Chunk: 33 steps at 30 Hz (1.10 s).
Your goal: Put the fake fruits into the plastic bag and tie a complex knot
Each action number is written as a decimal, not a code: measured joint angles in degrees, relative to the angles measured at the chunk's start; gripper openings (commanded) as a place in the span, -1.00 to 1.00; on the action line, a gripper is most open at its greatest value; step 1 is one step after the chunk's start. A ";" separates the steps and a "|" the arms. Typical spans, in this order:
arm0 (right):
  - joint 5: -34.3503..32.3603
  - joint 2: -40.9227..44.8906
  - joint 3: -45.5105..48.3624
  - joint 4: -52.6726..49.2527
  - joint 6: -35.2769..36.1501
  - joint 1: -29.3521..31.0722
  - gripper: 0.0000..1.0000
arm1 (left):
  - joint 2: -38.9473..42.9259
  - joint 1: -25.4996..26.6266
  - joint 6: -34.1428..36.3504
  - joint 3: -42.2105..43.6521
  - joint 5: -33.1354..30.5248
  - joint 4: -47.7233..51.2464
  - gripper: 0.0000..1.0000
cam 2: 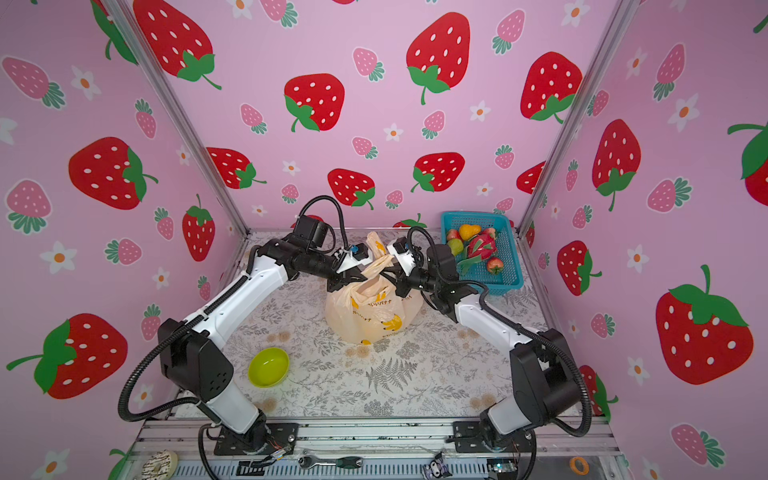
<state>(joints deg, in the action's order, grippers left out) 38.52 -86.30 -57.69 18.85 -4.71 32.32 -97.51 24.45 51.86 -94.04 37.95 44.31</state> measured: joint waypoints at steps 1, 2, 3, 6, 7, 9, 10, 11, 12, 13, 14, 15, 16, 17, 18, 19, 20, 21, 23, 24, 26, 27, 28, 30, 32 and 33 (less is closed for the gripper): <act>0.50 0.00 0.00 0.00 0.07 -0.09 -0.94 | -0.26 0.02 0.42 -0.81 -0.66 0.55 -1.00; 0.94 -0.02 0.00 0.02 0.11 -0.17 -0.92 | -0.50 0.11 0.83 -1.51 -1.55 0.90 -1.00; 1.27 -0.02 0.00 0.02 0.11 -0.24 -0.90 | -0.66 0.22 1.01 -1.90 -2.14 1.09 -1.00; 2.47 -0.04 0.00 0.09 0.26 -0.46 -0.81 | -1.40 0.74 1.81 -3.21 -3.98 2.23 -1.00; 2.80 -0.09 0.00 0.15 0.28 -0.48 -0.78 | -1.64 0.90 2.05 -3.45 -4.55 2.47 -1.00; 3.41 -0.13 0.00 0.28 0.24 -0.57 -0.69 | -1.99 1.16 2.49 -3.67 -5.49 2.91 -1.00; 3.69 -0.15 0.00 0.37 0.24 -0.59 -0.64 | -2.12 1.31 2.64 -3.74 -6.10 3.08 -1.00; 4.02 -0.17 0.00 0.52 0.17 -0.63 -0.59 | -2.23 1.46 2.84 -3.74 -6.58 3.30 -1.00; 4.35 -0.22 0.00 0.74 0.13 -0.66 -0.54 | -2.29 1.62 3.02 -3.78 -7.10 3.45 -1.00; 4.66 -0.26 0.00 0.90 0.02 -0.70 -0.49 | -2.32 1.75 3.15 -3.80 -7.54 3.58 -1.00; 4.92 -0.28 0.00 1.07 -0.04 -0.72 -0.44 | -2.32 1.86 3.26 -3.85 -7.85 3.63 -1.00; 5.16 -0.31 0.00 1.29 -0.07 -0.72 -0.41 | -2.32 1.92 3.34 -4.02 -8.00 3.72 -1.00; 5.42 -0.31 0.02 1.51 -0.13 -0.74 -0.37 | -2.32 1.95 3.41 -4.20 -8.11 3.74 -1.00; 5.66 -0.31 0.07 1.70 -0.13 -0.74 -0.34 | -2.32 1.97 3.43 -4.37 -8.41 3.76 -1.00; 5.81 -0.31 0.09 1.86 -0.15 -0.74 -0.32 | -2.32 1.99 3.43 -4.48 -8.57 3.74 -1.00; 5.97 -0.31 0.11 1.99 -0.17 -0.72 -0.28 | -2.32 1.99 3.43 -4.55 -8.79 3.74 -1.00; 6.08 -0.31 0.11 2.12 -0.15 -0.74 -0.25 | -2.32 1.99 3.41 -4.57 -8.94 3.74 -1.00; 6.16 -0.31 0.11 2.23 -0.15 -0.74 -0.23 | -2.32 1.99 3.41 -4.57 -9.07 3.74 -1.00; 6.16 -0.31 0.11 2.38 0.02 -0.74 -0.20 | -2.32 1.99 3.37 -4.59 -9.07 3.74 -1.00; 6.10 -0.31 0.11 2.36 0.15 -0.74 -0.20 | -2.32 1.99 3.32 -4.59 -9.07 3.74 -1.00; 5.73 -0.31 0.11 2.25 0.55 -0.74 -0.19 | -2.32 1.99 3.19 -4.59 -9.05 3.74 -1.00; 5.46 -0.31 0.11 2.10 0.83 -0.74 -0.19 | -2.32 1.99 3.15 -4.59 -9.03 3.74 -1.00; 5.20 -0.31 0.11 1.86 1.25 -0.79 -0.18 | -2.32 1.99 3.02 -4.61 -9.03 3.74 -1.00; 4.70 -0.33 0.11 1.18 1.88 -0.83 -0.17 | -2.32 1.99 2.78 -4.70 -9.03 3.74 -1.00; 4.33 -0.42 0.11 0.68 2.36 -0.92 -0.14 | -2.32 1.99 2.43 -4.92 -9.03 3.78 -1.00; 4.17 -0.50 0.11 0.42 2.73 -0.96 -0.13 | -2.32 1.99 2.29 -5.01 -9.05 3.76 -1.00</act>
<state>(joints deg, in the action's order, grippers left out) 42.70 -86.80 -57.58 19.27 -1.98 31.35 -99.83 26.44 54.15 -99.04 28.91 48.07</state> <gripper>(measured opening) 0.425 0.050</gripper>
